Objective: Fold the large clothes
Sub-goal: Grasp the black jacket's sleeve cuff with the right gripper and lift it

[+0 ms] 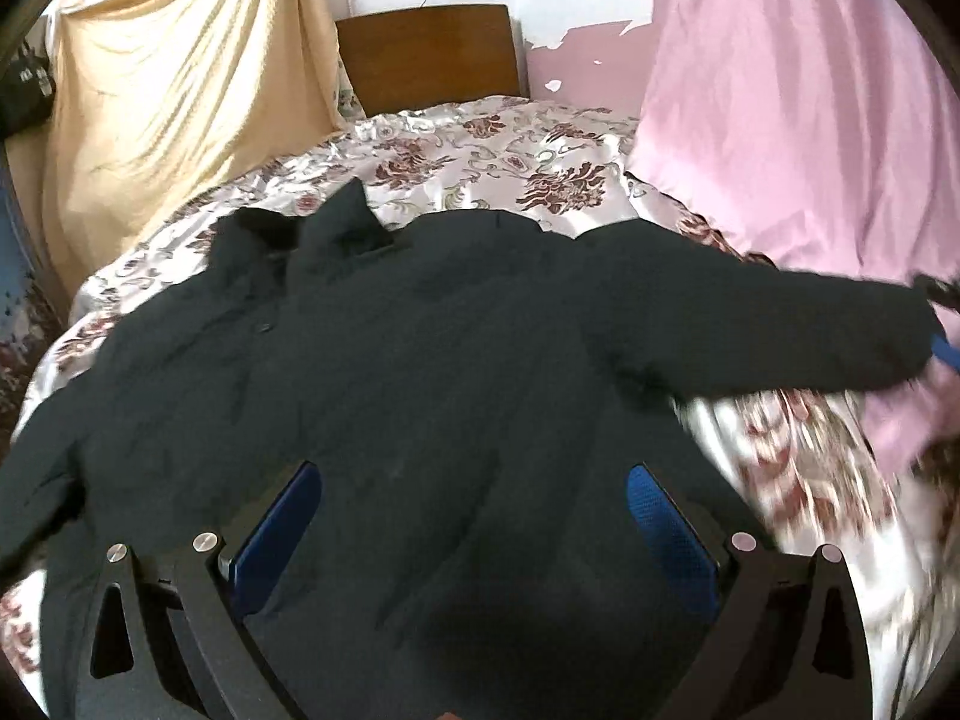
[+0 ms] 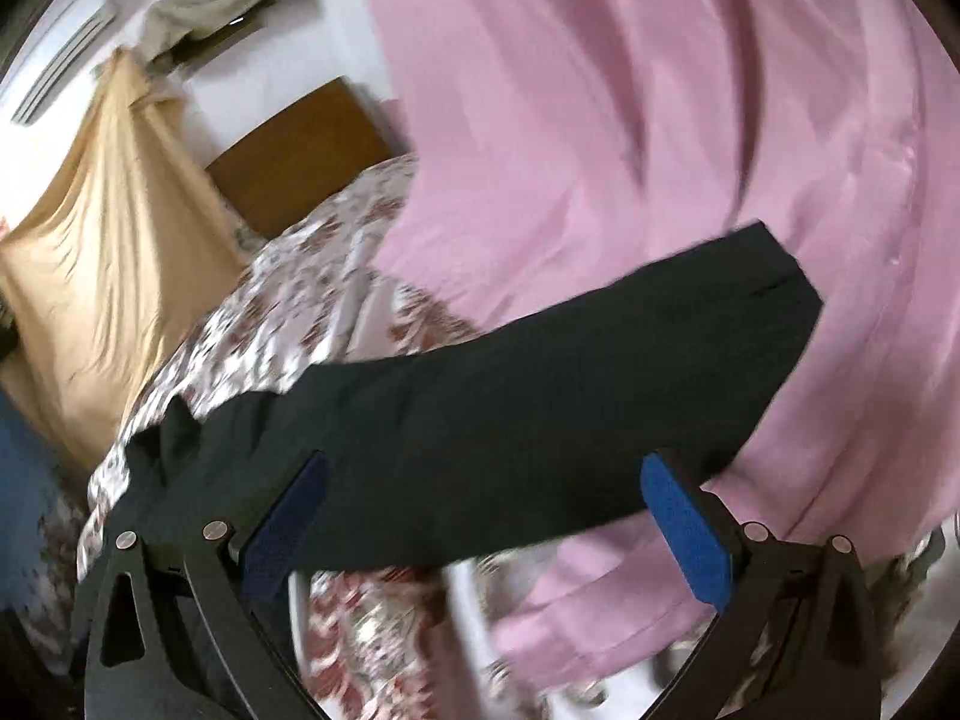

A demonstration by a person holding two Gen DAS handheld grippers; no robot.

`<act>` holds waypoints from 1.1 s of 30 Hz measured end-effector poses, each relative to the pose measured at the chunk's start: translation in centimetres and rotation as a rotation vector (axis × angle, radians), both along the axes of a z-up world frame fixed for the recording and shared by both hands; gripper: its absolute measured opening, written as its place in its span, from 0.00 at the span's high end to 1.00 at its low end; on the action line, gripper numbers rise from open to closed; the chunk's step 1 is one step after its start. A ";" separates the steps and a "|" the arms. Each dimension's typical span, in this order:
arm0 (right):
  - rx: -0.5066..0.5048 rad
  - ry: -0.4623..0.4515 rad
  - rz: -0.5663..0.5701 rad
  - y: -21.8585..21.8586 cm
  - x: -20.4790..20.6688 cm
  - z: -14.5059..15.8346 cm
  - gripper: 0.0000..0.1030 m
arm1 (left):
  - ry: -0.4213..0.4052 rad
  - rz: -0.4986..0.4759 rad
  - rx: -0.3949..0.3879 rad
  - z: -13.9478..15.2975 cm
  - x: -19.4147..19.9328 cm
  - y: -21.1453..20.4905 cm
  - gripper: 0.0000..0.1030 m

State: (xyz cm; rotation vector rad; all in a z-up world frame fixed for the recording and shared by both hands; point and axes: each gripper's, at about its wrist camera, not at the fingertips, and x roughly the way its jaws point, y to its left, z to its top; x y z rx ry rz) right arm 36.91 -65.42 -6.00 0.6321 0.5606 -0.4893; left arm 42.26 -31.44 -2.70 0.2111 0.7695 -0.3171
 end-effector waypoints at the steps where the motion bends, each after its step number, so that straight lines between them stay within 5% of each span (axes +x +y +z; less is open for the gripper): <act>1: 0.030 -0.015 -0.009 -1.0 0.0 -0.3 0.01 | 0.002 0.008 0.001 -0.4 1.0 -0.8 0.00; 4: 0.116 -0.077 -0.035 -4.0 -0.2 -1.3 0.01 | 0.016 0.044 0.027 -1.9 4.3 -2.8 0.00; 9: 0.333 -0.045 -0.181 -7.8 -0.9 -4.8 0.01 | 0.085 0.115 0.034 -4.3 8.7 -4.4 0.00; 14: 0.331 -0.013 -0.230 -7.4 -0.1 -5.4 0.01 | 0.179 0.165 0.001 -7.4 10.4 -3.9 0.00; 19: 0.217 0.010 -0.257 -5.4 1.0 -5.9 0.01 | 0.189 0.170 -0.006 -9.1 10.6 -3.8 0.00; 20: 0.198 -0.006 -0.251 -5.1 1.4 -6.0 0.04 | 0.186 0.169 0.002 -9.2 10.5 -3.9 0.00; 22: 0.193 -0.063 -0.230 -5.4 1.2 -6.0 0.26 | 0.186 0.168 0.011 -9.4 10.5 -4.0 0.00; 24: 0.216 -0.091 -0.237 -5.7 0.9 -6.5 0.60 | 0.193 0.167 0.005 -9.5 10.8 -4.0 0.00; 27: 0.196 -0.136 -0.256 -6.0 0.8 -6.2 0.84 | 0.206 0.162 -0.016 -9.6 11.2 -3.7 0.00; 33: -0.026 -0.224 -0.195 -3.2 0.8 -1.6 0.93 | 0.212 0.149 -0.100 -9.0 11.2 -2.6 0.00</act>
